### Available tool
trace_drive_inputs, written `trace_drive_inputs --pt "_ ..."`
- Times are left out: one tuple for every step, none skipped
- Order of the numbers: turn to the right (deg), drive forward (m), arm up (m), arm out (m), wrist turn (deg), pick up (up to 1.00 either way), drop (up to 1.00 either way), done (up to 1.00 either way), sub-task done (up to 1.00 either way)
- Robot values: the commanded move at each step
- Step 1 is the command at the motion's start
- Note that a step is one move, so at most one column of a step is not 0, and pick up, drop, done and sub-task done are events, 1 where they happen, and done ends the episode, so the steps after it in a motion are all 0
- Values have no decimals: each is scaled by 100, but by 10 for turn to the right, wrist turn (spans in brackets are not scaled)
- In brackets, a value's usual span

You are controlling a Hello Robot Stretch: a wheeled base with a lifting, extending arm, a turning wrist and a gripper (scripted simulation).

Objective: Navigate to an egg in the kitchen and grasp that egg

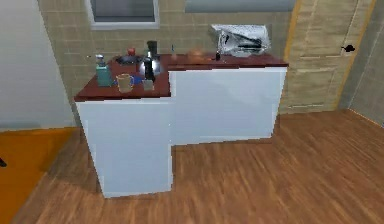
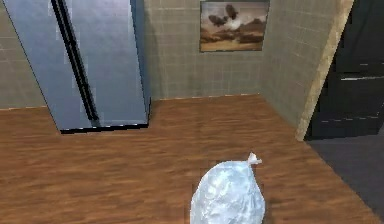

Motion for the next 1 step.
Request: trace_drive_inputs --pt "180 0 0 0 0 0 0 0 0"
